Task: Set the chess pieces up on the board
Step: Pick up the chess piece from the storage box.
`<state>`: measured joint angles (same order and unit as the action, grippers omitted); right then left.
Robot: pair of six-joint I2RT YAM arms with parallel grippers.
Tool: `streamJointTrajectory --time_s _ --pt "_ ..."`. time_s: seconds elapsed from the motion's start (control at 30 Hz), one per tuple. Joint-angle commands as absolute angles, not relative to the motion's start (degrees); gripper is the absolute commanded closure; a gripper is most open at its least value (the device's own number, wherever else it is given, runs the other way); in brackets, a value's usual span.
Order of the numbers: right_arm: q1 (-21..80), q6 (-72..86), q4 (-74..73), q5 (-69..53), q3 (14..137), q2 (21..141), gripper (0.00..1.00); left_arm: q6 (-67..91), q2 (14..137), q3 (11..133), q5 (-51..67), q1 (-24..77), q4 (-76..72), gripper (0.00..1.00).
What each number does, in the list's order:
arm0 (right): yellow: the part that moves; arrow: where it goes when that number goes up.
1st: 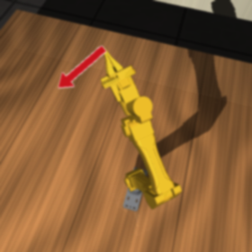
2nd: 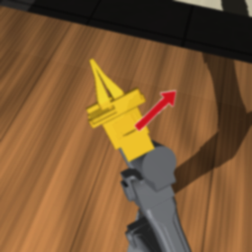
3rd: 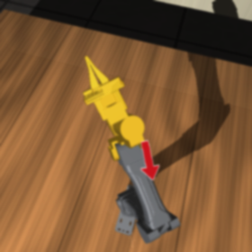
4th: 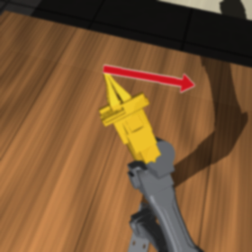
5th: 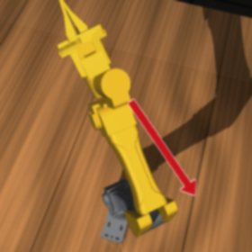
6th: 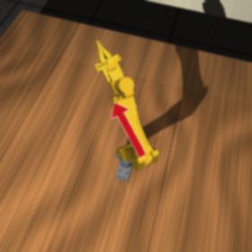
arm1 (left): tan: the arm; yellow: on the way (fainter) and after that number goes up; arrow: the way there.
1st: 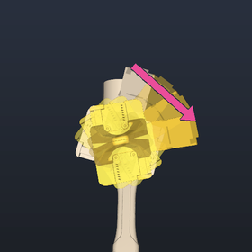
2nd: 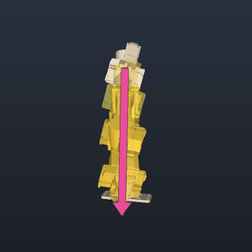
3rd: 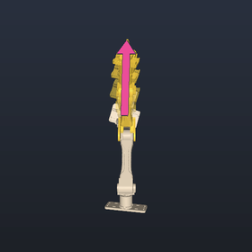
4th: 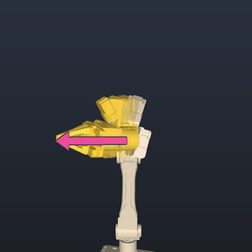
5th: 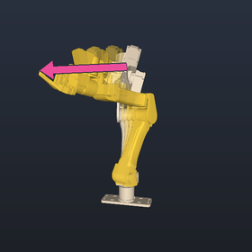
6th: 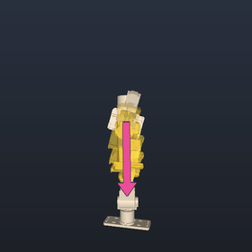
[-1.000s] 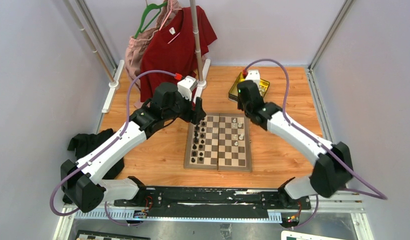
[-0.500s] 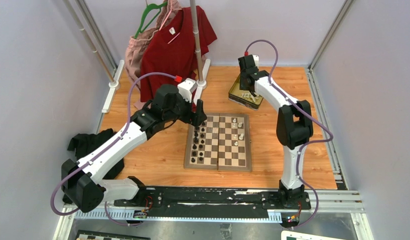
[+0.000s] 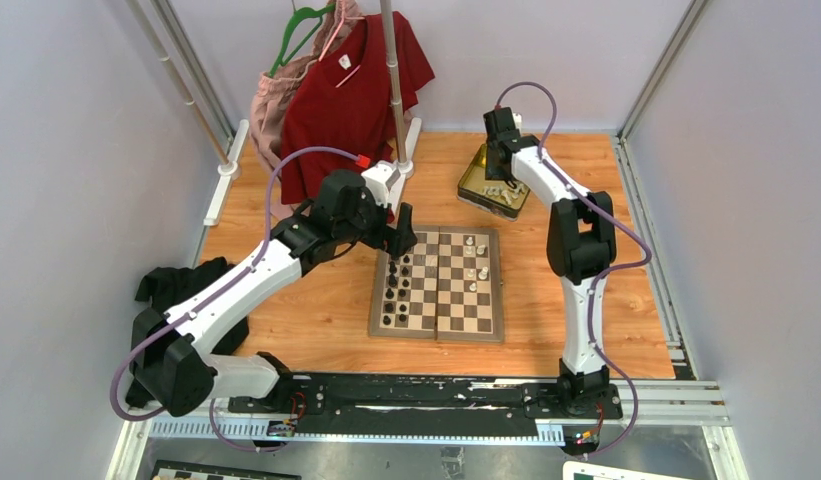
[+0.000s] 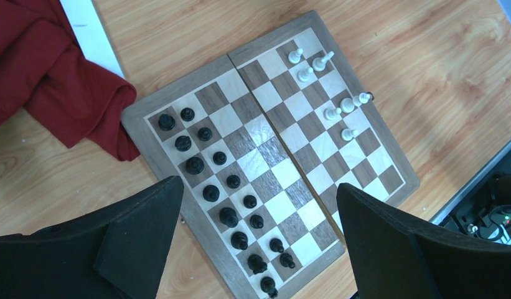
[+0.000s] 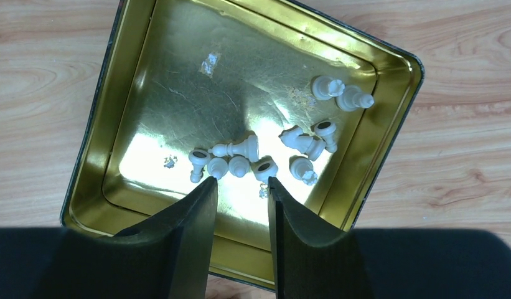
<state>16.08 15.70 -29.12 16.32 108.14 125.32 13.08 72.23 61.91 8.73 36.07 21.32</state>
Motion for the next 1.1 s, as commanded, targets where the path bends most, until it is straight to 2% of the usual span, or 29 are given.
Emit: streamJointTrajectory --time_s 0.0,0.43,1.07 --pt "15.9 14.9 -31.1 14.6 108.4 126.9 0.61 12.7 73.1 63.2 8.7 35.9 20.9 0.00" --pt "15.3 15.8 -30.8 12.9 107.6 128.7 0.67 13.2 73.3 62.8 8.6 35.9 20.8 0.00" --pt "13.5 16.3 -29.7 9.2 108.7 131.3 0.70 13.4 73.6 62.3 8.8 35.9 20.5 0.01"
